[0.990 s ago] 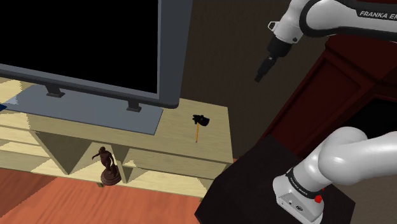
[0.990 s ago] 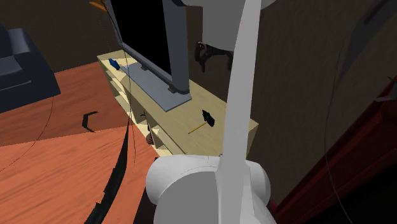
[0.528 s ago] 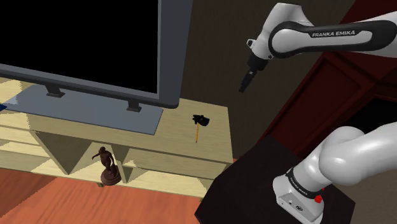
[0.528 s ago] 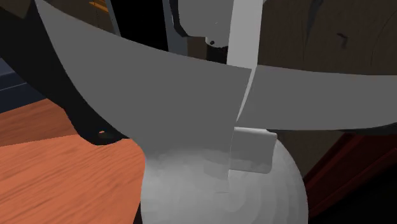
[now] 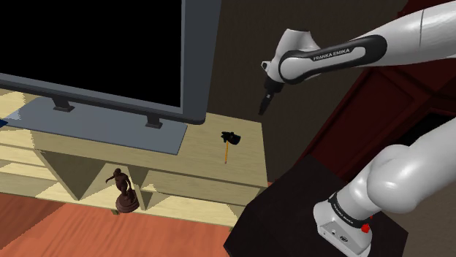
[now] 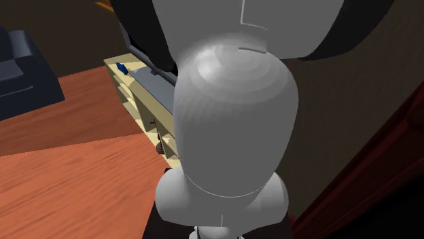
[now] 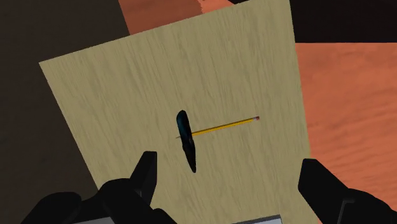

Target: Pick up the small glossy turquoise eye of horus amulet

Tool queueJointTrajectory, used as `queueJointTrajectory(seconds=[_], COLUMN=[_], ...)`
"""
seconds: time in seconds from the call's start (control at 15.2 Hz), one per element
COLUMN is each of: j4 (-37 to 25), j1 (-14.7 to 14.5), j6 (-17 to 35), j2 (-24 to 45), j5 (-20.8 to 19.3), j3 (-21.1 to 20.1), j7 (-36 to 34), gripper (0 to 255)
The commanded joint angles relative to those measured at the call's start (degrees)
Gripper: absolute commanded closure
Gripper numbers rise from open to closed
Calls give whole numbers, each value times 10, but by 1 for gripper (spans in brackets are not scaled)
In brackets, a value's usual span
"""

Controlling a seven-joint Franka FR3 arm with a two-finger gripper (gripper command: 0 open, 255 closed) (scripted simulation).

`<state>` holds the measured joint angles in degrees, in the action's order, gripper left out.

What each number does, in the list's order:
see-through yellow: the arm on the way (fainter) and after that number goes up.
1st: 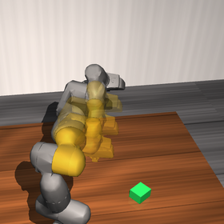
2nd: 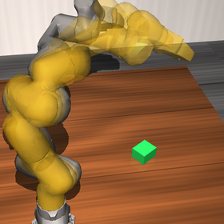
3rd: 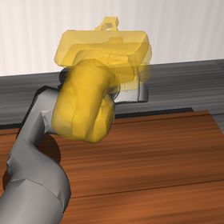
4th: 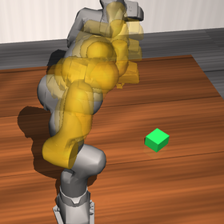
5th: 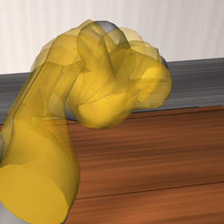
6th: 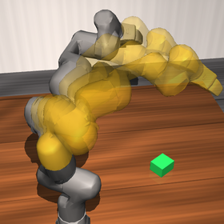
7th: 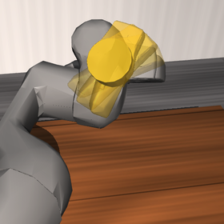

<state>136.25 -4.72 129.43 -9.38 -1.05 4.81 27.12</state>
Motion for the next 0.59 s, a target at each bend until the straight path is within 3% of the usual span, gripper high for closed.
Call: queueJointTrajectory(seconds=[0.0,0.53], j4=[-8,-82], j1=[-2,-6], j6=[35,128], j2=[45,221], j5=[1,4], j3=[2,-6], j7=[19,78], gripper=[0,0])
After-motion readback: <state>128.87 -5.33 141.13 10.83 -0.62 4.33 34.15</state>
